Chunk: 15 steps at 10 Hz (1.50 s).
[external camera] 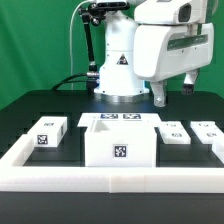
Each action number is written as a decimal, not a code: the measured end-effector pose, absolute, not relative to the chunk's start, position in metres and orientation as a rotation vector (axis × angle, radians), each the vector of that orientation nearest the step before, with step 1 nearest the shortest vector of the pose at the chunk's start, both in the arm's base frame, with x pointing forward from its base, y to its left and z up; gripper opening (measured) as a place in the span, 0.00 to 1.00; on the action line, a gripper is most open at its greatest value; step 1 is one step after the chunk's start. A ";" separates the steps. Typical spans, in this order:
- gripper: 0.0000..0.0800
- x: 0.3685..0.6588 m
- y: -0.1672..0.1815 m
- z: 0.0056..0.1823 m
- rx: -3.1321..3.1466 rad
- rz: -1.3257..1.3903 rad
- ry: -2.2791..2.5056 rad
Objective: Assemble cabinet
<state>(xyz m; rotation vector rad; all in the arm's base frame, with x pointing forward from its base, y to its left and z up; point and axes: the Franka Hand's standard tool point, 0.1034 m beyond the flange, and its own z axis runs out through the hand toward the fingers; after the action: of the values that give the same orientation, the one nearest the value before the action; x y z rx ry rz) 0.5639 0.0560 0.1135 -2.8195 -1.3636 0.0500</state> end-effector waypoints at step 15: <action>1.00 0.541 0.020 0.098 -2.530 -0.007 -1.870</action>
Offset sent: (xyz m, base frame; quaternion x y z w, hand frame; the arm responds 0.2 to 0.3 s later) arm 0.0000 0.0000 0.0000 0.0000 0.0000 0.0000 1.0000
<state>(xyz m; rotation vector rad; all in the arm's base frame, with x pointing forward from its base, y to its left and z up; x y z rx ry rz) 0.5413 0.0205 0.0983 -2.5303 -1.8699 -0.0066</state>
